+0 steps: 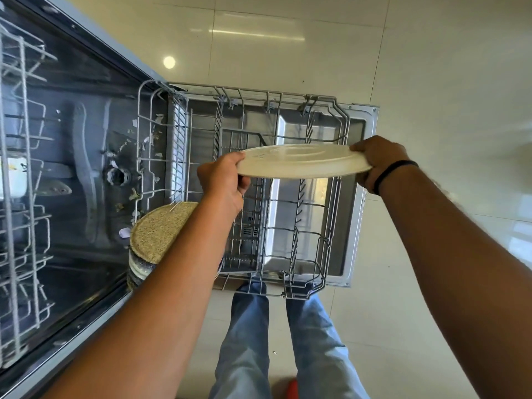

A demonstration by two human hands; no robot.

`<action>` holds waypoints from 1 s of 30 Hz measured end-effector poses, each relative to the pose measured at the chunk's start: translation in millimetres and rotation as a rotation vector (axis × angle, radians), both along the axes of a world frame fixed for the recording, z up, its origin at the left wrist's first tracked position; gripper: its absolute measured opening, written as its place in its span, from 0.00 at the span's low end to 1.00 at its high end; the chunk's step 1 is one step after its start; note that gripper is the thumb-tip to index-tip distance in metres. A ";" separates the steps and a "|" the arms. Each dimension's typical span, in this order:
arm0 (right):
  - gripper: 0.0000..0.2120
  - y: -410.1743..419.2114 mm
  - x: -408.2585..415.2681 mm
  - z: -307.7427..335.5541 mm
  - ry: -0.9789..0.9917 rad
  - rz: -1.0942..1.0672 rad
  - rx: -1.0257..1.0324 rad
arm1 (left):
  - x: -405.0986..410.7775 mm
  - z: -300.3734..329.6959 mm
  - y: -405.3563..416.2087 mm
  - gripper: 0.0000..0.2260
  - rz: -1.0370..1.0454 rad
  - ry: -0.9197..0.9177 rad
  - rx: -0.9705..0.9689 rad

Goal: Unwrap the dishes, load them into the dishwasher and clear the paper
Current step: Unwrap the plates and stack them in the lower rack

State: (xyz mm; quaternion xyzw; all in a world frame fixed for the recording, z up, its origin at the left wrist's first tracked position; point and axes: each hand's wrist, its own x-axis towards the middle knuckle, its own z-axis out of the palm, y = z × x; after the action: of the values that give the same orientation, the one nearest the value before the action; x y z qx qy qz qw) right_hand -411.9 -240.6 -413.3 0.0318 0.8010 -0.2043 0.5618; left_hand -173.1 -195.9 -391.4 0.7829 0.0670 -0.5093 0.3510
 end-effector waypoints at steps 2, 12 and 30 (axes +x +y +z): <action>0.19 0.2 7.4 -3.3 -0.028 -0.021 0.038 | 6.1 -1.5 -4.5 0.05 -0.001 0.004 0.014; 0.04 -13.7 20.2 9.6 -0.063 0.058 -0.108 | 19.6 -7.4 -38.6 0.06 0.059 0.138 0.025; 0.17 8.3 -9.2 20.4 -0.210 -0.209 -0.224 | -6.2 31.3 -59.8 0.04 -0.079 0.109 -0.121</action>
State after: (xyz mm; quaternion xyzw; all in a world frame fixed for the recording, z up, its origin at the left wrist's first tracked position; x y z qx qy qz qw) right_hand -421.1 -232.4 -392.9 0.0731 0.7026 -0.3451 0.6180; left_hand -179.4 -255.7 -360.1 0.7334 0.0242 -0.5675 0.3734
